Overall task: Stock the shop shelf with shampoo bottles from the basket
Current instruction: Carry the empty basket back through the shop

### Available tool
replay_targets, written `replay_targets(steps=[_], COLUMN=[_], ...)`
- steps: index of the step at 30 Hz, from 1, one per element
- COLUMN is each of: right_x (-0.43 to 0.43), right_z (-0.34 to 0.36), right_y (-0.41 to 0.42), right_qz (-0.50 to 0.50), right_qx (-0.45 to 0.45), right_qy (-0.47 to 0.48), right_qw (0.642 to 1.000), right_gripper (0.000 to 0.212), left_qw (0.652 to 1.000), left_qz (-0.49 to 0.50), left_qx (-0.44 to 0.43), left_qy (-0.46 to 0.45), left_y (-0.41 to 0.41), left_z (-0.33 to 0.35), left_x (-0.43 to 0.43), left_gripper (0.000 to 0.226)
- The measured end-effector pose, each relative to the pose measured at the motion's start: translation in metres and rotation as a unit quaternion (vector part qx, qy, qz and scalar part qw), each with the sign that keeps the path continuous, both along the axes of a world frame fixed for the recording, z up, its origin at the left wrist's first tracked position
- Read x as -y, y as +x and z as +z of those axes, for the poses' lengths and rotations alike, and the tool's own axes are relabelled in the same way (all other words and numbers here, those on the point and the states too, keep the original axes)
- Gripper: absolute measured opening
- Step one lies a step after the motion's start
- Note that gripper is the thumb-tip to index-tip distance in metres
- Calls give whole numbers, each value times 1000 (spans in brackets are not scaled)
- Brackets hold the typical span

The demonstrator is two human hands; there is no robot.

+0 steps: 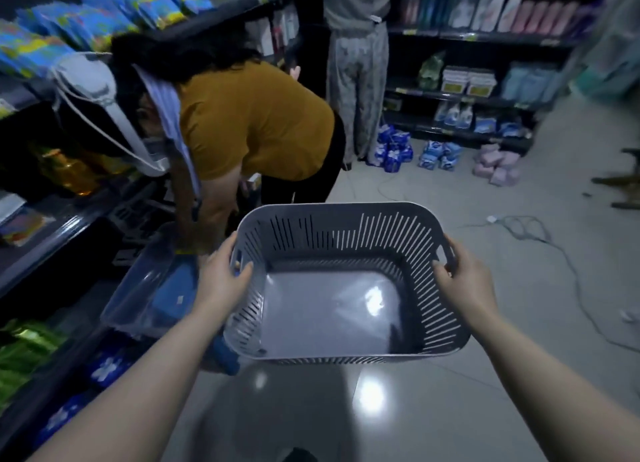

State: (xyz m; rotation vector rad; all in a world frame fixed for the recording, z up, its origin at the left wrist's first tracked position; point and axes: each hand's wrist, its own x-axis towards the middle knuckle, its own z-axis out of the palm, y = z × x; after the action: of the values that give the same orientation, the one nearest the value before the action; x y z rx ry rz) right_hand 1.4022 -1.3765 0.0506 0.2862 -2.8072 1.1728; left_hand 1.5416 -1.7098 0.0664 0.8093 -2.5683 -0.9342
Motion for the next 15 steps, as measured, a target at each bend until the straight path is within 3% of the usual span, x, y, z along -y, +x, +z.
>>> replay_targets(steps=[15], right_x=[-106], right_z=[-24], right_y=[-98], right_qz=[-227], right_qx=[19], right_qy=[40], right_qw=[973], right_gripper=[57], left_qw=[967], left_qz=[-250], left_qx=[0], left_qy=[42], left_y=[-262], left_z=[-7], left_x=[-68], left_gripper=[58])
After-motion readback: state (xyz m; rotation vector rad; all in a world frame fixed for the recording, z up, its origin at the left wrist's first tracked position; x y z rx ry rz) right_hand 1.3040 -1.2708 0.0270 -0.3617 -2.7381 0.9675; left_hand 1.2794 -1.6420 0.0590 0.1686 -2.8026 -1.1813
